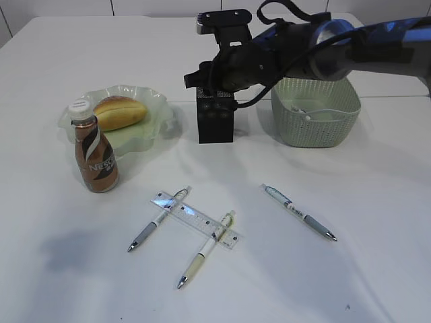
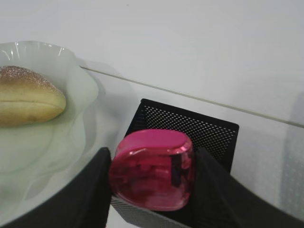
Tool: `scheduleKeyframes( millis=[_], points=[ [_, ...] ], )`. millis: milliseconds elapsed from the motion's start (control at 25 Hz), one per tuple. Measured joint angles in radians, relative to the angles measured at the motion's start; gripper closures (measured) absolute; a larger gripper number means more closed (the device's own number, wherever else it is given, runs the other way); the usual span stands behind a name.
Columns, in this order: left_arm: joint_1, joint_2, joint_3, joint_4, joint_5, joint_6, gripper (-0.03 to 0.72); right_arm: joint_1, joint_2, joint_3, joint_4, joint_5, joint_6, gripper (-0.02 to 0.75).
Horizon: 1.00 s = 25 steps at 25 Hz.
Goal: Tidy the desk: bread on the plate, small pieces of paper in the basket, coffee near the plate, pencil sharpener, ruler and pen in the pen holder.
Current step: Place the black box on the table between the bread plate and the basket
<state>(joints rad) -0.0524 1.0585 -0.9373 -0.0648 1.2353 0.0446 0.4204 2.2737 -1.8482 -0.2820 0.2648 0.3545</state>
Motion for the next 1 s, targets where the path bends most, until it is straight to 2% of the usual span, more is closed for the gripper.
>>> scheduleKeyframes(
  millis=[760,1000],
  points=[
    [0.0,0.0,0.0,0.0,0.0,0.0,0.294,-0.011,0.012,0.0,-0.002,-0.007,0.0,0.363],
    [0.0,0.0,0.0,0.0,0.0,-0.001,0.294,-0.011,0.012,0.0,-0.002,-0.01,0.0,0.33]
  ],
)
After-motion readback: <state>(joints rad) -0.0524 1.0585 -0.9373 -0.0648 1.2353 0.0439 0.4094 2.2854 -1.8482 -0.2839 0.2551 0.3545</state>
